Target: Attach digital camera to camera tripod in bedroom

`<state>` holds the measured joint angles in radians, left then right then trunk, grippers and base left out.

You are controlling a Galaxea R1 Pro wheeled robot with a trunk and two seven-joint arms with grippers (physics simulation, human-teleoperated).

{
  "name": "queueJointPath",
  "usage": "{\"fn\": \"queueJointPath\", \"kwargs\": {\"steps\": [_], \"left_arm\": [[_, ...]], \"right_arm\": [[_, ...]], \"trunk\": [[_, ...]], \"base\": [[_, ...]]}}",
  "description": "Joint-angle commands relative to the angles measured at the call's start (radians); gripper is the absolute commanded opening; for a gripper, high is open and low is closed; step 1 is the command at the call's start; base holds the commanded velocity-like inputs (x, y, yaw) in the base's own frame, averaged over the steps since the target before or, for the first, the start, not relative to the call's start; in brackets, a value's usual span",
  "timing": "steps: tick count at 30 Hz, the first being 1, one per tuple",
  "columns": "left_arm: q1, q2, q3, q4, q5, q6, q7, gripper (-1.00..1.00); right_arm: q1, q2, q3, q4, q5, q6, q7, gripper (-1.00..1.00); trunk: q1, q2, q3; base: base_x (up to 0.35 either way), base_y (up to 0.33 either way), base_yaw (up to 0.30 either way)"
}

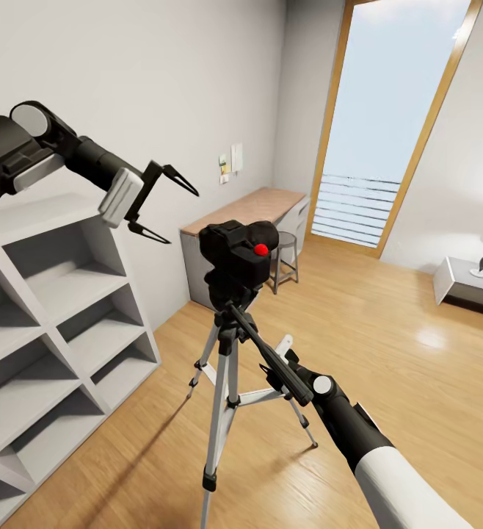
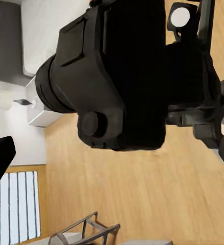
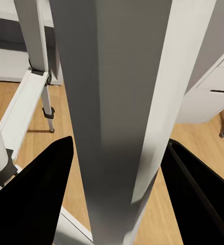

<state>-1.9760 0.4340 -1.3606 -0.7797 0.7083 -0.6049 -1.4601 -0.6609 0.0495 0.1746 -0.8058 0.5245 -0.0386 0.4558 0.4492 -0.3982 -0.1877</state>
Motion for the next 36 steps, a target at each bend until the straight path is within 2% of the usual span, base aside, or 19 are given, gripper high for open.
{"fn": "queueJointPath", "kwargs": {"steps": [1,19,23,27,29,32,36], "left_arm": [[0.0,0.0,-0.007,-0.002,0.011,-0.009,0.0,1.0],[0.005,0.01,-0.006,-0.035,0.013,-0.013,0.0,1.0],[0.009,0.029,-0.006,-0.029,0.013,-0.013,0.001,1.0],[0.025,0.059,-0.006,-0.017,0.013,-0.011,0.002,1.0],[0.034,0.071,-0.006,-0.004,0.022,-0.01,0.002,1.0],[0.047,0.087,-0.007,0.023,0.058,-0.004,0.003,1.0],[0.058,0.095,-0.008,0.074,0.098,0.005,0.003,1.0]], "right_arm": [[0.0,0.001,-0.002,0.063,-0.074,-0.004,0.004,-1.0],[0.0,0.001,-0.003,0.064,-0.074,-0.004,0.004,-1.0],[0.0,0.001,-0.003,0.065,-0.074,-0.004,0.004,-1.0],[0.0,0.001,-0.003,0.065,-0.075,-0.004,0.004,-1.0],[0.0,0.001,-0.003,0.066,-0.075,-0.004,0.004,-1.0],[0.0,0.001,-0.004,0.066,-0.077,-0.004,0.003,-1.0],[0.0,0.001,-0.004,0.066,-0.081,-0.004,0.003,-1.0]], "trunk": [[0.001,-0.002,-0.003],[0.001,-0.002,-0.003],[0.001,-0.002,-0.003],[0.001,-0.002,-0.003],[0.001,-0.002,-0.003],[0.001,-0.002,-0.003],[0.001,-0.002,-0.003]], "base": [[0.0,0.0,0.0],[0.0,0.0,0.0],[0.0,0.0,0.0],[0.0,0.0,0.0],[0.0,0.0,0.0],[0.0,0.0,0.0],[0.0,0.0,0.0]]}}
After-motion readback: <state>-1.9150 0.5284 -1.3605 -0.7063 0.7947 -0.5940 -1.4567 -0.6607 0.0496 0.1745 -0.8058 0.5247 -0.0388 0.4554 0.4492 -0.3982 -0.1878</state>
